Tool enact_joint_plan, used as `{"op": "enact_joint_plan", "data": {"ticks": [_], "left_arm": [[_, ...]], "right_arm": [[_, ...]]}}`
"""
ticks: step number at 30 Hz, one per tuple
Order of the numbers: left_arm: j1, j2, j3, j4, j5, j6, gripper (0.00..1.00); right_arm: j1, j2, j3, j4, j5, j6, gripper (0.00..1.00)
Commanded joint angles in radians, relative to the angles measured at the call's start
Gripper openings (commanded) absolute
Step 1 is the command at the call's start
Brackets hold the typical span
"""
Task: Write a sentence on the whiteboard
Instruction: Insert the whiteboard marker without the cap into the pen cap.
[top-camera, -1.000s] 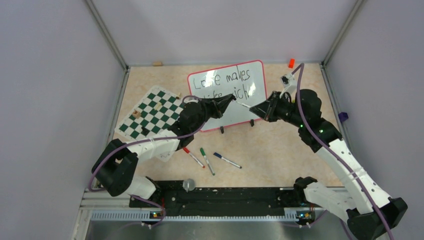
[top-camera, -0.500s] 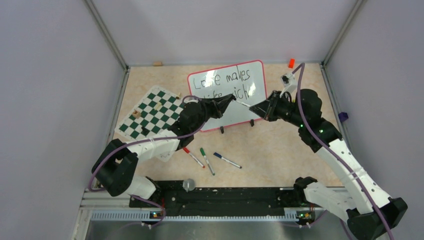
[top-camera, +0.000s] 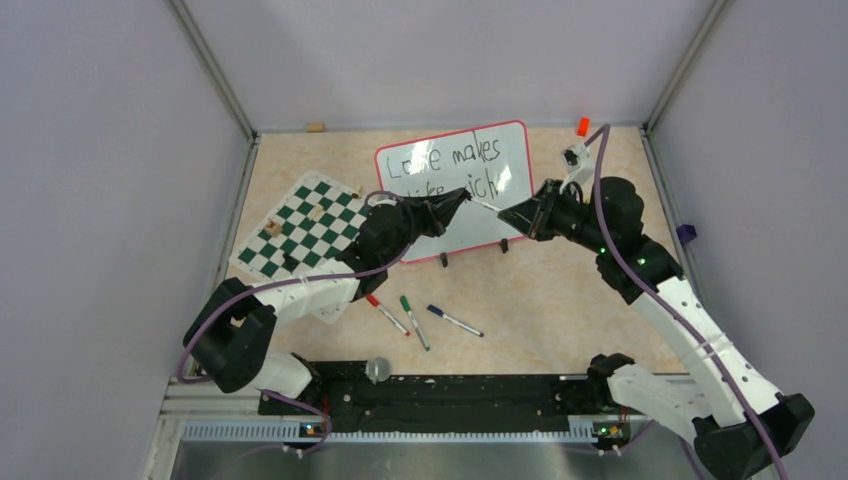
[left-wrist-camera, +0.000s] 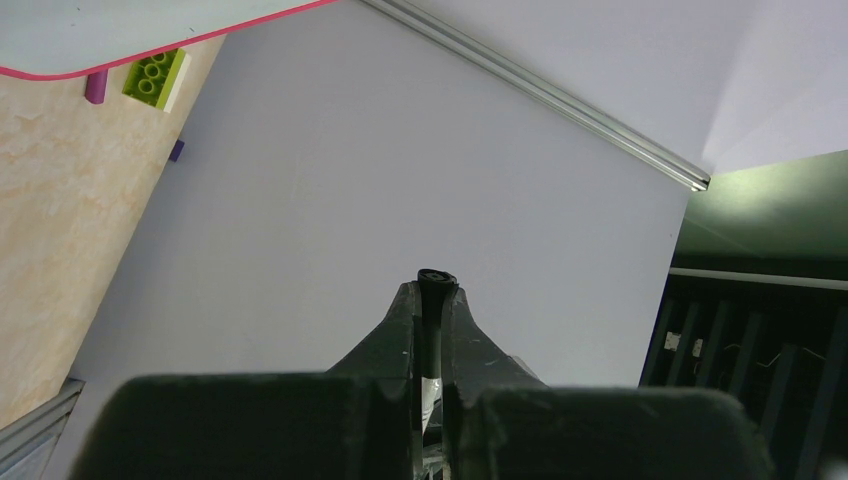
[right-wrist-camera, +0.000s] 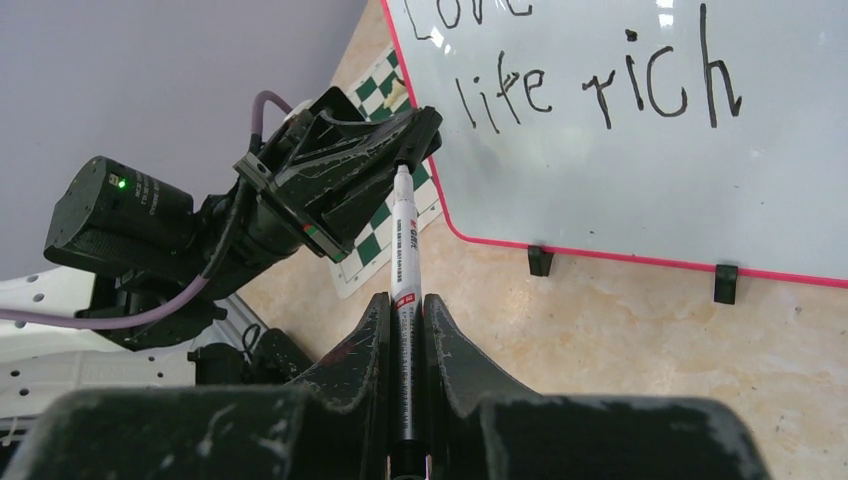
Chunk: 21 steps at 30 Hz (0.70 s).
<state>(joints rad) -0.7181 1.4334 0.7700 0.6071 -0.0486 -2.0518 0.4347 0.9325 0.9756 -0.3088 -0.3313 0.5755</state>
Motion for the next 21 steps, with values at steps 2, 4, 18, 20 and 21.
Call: {"op": "enact_joint_plan", "data": {"ticks": [2,4,18,20,21], "left_arm": [[0.003,-0.014,-0.011,0.054,0.007,-0.001,0.0],[0.003,-0.016,-0.013,0.055,0.011,-0.001,0.0],[-0.006,0.008,0.077,0.025,0.043,0.098,0.0],[-0.012,0.025,0.102,0.036,0.043,0.115,0.0],[-0.017,0.032,0.11,0.044,0.044,0.122,0.0]], "right_arm": [[-0.005,0.014,0.038,0.071,-0.003,-0.014,0.0],[-0.005,0.021,0.041,0.076,-0.001,-0.014,0.0],[-0.002,0.074,0.044,0.073,0.089,0.006,0.0],[0.008,0.087,0.054,0.076,0.131,0.011,0.0],[0.019,0.089,0.058,0.08,0.166,0.01,0.0]]}}
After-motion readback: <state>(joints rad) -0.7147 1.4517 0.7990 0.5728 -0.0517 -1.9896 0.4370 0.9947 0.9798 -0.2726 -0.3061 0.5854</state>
